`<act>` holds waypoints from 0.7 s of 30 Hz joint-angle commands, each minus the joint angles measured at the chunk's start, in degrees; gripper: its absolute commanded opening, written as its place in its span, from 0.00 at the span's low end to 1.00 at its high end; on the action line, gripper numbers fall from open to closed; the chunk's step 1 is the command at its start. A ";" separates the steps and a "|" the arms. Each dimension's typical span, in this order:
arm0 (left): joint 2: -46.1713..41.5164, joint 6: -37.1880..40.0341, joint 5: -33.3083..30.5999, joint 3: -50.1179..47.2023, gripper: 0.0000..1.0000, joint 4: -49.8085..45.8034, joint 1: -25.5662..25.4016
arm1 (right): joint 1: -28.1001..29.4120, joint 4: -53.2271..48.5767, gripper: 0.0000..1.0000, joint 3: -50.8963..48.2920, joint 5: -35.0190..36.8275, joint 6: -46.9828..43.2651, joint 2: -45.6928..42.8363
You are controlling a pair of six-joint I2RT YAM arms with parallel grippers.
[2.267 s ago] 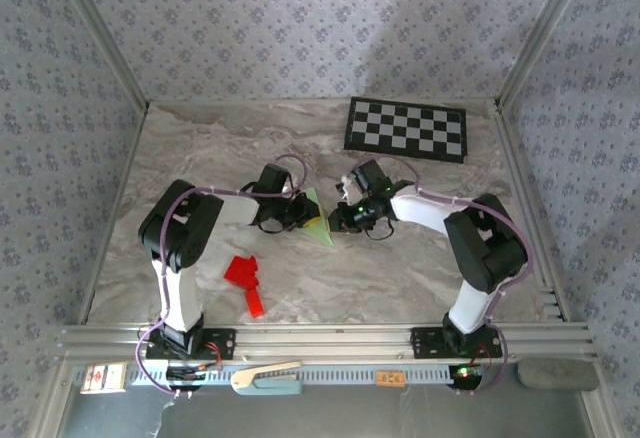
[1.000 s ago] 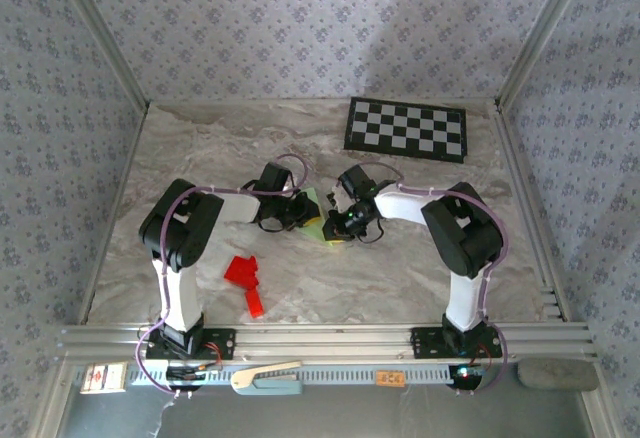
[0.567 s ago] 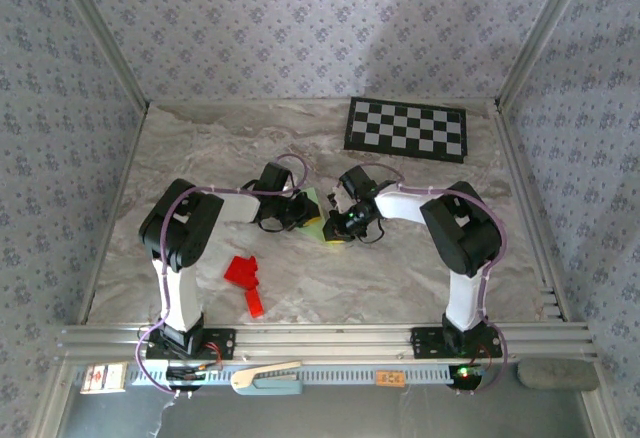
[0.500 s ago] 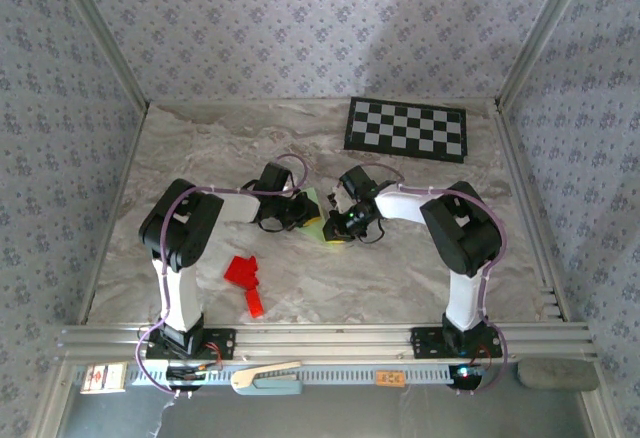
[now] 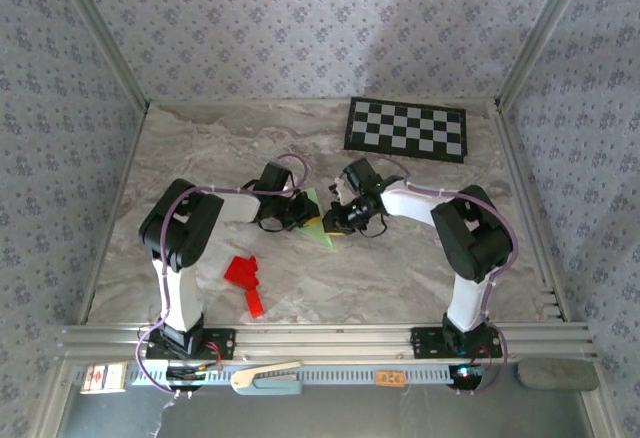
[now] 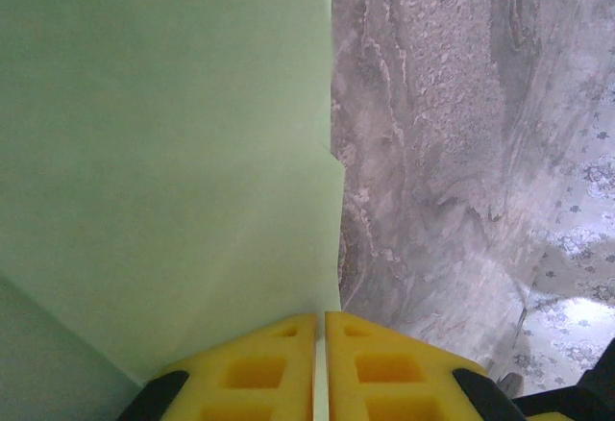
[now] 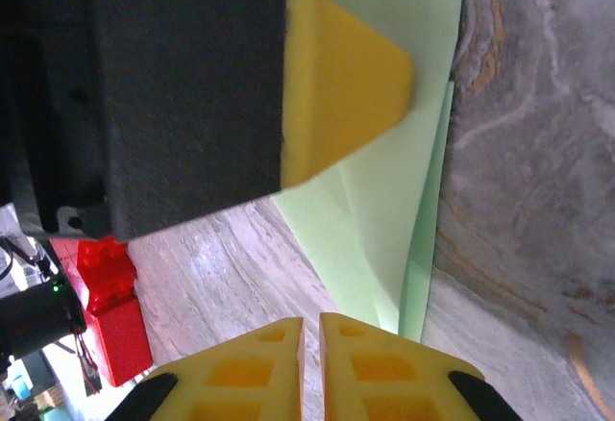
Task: Fold a paper plane with a square sheet of paper (pick it up from the middle)
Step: Fourth fold the wing at the center of the table.
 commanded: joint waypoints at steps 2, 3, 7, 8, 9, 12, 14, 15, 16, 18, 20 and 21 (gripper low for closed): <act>2.90 -0.99 -3.52 -1.89 0.12 -7.64 -0.09 | 1.35 -2.48 0.13 2.11 2.55 -0.46 2.80; 2.90 -1.08 -3.51 -1.96 0.12 -7.58 -0.11 | 1.50 -2.43 0.13 2.33 2.86 -0.46 3.23; 2.90 -1.29 -3.64 -1.94 0.11 -7.64 -0.10 | 1.69 -2.20 0.13 3.03 3.38 0.02 5.43; 2.90 -1.28 -3.74 -2.03 0.11 -7.72 -0.03 | 1.72 -2.14 0.13 3.05 3.42 0.15 5.83; 2.93 -1.29 -3.89 -1.98 0.11 -7.89 -0.10 | 1.64 -2.01 0.12 2.96 3.49 0.29 6.18; 3.04 -1.36 -4.73 -1.83 0.11 -8.98 -0.09 | 1.47 -1.37 0.12 1.73 3.06 0.98 6.66; 3.21 -1.44 -5.35 -1.63 0.10 -9.97 -0.09 | 1.22 -0.88 0.12 0.56 1.82 1.40 6.74; 3.29 -1.51 -5.69 -1.61 0.10 -10.41 -0.11 | 1.12 -0.59 0.12 -0.20 0.90 1.62 6.60; 3.29 -1.57 -5.97 -1.59 0.10 -10.72 -0.02 | 1.07 -0.58 0.12 -0.87 0.19 1.72 6.38; 3.46 -1.63 -6.44 -1.63 0.09 -11.32 0.11 | 0.94 -0.42 0.12 -2.61 -1.46 1.90 5.42; 3.47 -1.78 -6.55 -1.88 0.09 -11.33 0.15 | 0.76 -0.30 0.12 -4.23 -3.13 2.00 4.28; 3.48 -1.80 -6.55 -1.89 0.09 -11.33 0.21 | 0.68 -0.45 0.12 -4.94 -3.82 2.00 3.64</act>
